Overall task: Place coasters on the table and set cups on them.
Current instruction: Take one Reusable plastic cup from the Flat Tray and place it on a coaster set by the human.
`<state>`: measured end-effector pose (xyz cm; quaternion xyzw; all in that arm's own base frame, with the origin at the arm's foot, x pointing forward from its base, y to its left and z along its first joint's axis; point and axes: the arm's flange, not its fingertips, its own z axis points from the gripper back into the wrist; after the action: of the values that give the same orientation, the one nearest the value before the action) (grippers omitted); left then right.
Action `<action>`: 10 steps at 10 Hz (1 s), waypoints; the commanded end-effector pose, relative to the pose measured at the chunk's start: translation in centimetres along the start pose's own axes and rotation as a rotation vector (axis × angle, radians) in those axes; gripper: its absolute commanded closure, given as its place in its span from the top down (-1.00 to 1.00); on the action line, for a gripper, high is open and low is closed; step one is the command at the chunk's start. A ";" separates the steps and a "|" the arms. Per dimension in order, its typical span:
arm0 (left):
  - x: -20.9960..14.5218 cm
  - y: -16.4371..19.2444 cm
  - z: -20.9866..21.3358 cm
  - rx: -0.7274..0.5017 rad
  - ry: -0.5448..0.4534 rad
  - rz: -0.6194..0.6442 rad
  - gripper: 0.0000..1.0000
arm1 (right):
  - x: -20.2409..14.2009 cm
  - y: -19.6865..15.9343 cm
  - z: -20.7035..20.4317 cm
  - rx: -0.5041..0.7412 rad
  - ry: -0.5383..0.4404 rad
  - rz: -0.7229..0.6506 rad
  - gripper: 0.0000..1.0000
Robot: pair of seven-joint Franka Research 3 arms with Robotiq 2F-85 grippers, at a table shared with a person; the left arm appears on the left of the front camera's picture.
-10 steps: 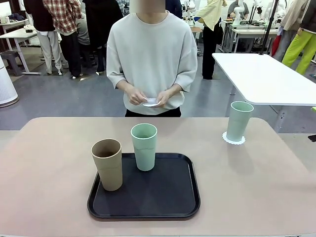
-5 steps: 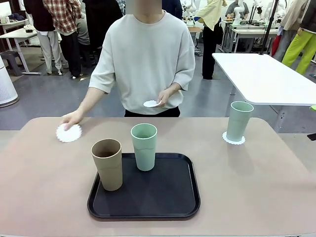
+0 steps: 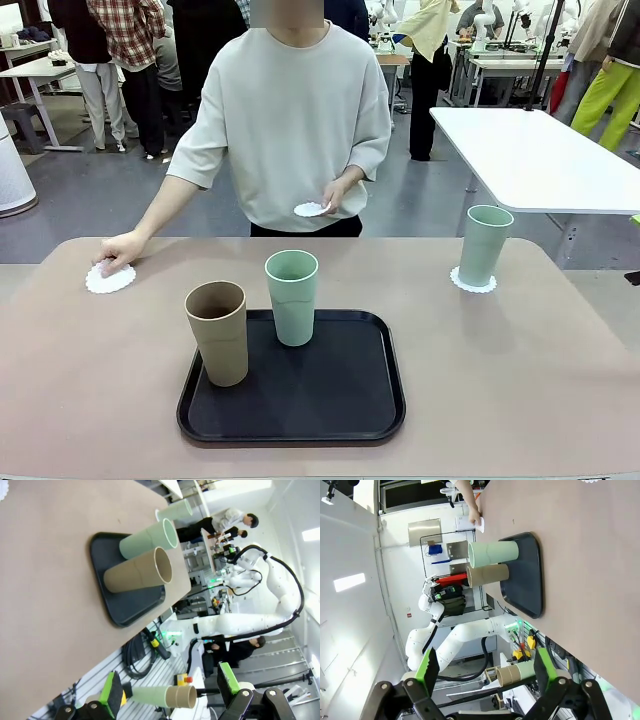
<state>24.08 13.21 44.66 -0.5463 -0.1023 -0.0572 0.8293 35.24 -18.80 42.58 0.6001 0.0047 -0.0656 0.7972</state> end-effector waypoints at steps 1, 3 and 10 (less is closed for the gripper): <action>-0.1 0.0 0.1 -0.006 -0.004 -0.007 1.00 | -0.1 0.0 0.0 0.009 0.004 0.001 1.00; -0.1 0.0 0.1 -0.006 -0.004 -0.007 1.00 | -0.1 0.0 0.0 0.009 0.004 0.001 1.00; 2.6 -1.6 -1.6 0.082 0.086 -0.091 1.00 | -0.1 0.0 0.0 0.009 0.004 0.001 1.00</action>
<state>25.13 11.85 45.33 -0.5298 -0.0919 -0.0839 0.8390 35.24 -18.79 42.57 0.6002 0.0049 -0.0654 0.7971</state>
